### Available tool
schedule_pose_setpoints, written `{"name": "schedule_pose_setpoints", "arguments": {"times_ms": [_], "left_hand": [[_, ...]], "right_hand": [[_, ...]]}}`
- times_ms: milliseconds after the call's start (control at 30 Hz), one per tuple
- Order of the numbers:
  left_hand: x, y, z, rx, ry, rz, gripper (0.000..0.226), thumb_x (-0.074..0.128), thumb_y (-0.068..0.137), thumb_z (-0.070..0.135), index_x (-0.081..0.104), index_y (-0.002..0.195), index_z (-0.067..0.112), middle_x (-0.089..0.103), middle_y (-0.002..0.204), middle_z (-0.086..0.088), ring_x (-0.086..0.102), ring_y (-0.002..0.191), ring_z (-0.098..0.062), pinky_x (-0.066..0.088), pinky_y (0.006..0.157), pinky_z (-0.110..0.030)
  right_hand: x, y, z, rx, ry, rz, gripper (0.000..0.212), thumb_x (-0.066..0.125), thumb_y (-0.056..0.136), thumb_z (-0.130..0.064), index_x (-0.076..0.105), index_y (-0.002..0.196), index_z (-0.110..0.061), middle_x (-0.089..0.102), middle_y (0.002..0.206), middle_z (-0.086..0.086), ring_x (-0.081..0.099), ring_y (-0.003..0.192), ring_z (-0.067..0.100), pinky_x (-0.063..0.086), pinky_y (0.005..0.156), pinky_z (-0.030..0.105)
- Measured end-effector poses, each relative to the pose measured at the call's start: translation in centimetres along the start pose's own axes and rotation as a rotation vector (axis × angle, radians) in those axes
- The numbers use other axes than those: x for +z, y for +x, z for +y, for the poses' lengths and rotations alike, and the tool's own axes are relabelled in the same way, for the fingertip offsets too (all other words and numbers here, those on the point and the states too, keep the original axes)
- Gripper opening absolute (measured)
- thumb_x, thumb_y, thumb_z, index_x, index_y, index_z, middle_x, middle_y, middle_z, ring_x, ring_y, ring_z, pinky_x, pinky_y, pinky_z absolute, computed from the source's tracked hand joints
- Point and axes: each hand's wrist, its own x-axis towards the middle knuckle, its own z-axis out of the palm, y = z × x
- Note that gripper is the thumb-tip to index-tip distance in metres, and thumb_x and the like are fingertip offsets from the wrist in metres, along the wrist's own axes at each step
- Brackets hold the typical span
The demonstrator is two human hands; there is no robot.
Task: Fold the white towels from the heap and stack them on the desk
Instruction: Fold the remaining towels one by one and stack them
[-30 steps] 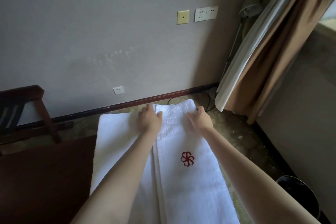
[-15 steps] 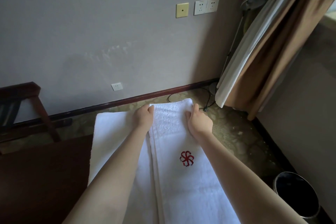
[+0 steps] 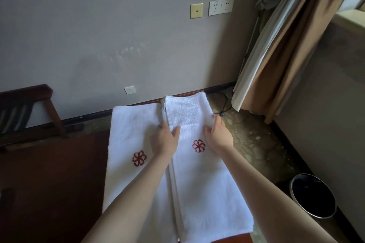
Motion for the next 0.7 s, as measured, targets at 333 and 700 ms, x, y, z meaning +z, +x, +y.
{"name": "schedule_pose_setpoints", "arguments": {"times_ms": [333,700], "left_hand": [[0.3,-8.3,-0.7,-0.060,0.003,-0.094,0.050,0.035,0.099,0.046,0.062,0.090,0.005,0.065,0.098,-0.015,0.059,0.096,-0.035,0.040,0.075,-0.034],[-0.4,-11.0,-1.8,-0.080,-0.070,-0.101,0.042,0.045,0.098,0.040,0.055,0.081,0.003,0.062,0.093,-0.018,0.059,0.091,-0.037,0.033,0.065,-0.030]], "right_hand": [[-0.9,-9.9,3.1,0.056,-0.046,-0.006,0.057,0.041,0.097,-0.040,0.023,0.145,-0.016,0.043,0.139,0.009,0.060,0.097,0.036,0.043,0.066,0.036],[-1.3,-14.4,5.0,0.074,-0.060,-0.012,0.055,0.045,0.095,-0.039,0.025,0.142,-0.017,0.059,0.117,0.011,0.059,0.082,0.033,0.045,0.063,0.035]]}}
